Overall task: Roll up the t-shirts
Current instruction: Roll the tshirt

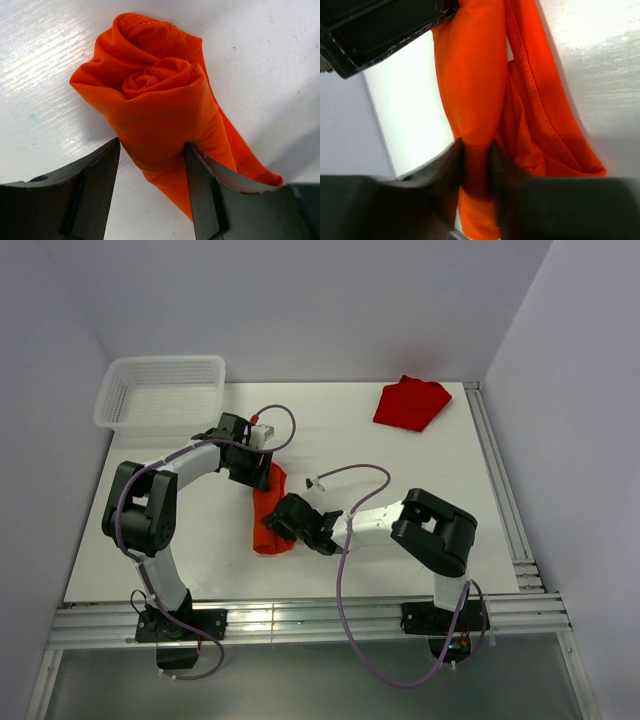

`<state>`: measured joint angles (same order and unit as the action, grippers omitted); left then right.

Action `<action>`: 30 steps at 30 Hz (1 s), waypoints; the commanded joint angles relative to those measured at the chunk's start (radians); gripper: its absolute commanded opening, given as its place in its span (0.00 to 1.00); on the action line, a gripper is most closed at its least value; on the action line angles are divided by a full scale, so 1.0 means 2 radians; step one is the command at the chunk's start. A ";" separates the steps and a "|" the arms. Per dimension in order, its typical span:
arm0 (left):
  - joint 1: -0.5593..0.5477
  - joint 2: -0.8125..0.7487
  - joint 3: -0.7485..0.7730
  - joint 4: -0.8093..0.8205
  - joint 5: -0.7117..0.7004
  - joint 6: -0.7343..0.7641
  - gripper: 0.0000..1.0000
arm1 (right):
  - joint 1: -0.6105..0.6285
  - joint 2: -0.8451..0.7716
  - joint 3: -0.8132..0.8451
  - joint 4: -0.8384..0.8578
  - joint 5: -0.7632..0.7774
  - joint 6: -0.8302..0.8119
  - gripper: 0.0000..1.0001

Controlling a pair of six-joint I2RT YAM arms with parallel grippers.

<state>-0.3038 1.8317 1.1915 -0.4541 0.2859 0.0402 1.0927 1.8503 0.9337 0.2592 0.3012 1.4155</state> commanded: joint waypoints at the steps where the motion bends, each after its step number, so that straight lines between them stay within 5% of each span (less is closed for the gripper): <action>1: 0.000 0.006 -0.002 0.012 -0.045 0.011 0.59 | 0.028 0.001 0.025 -0.086 -0.020 -0.020 0.37; 5: 0.000 0.003 -0.004 0.012 -0.045 0.013 0.59 | 0.031 -0.017 0.054 -0.161 0.030 -0.038 0.52; 15: 0.000 0.001 0.002 0.005 -0.041 0.011 0.59 | 0.032 -0.039 0.171 -0.314 0.123 -0.110 0.51; 30: 0.000 0.007 0.018 -0.010 -0.042 0.007 0.60 | 0.033 0.122 0.374 -0.422 0.150 -0.195 0.50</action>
<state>-0.3038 1.8301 1.2003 -0.4576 0.2714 0.0399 1.1522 2.0460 1.6199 -0.4648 0.5442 1.0664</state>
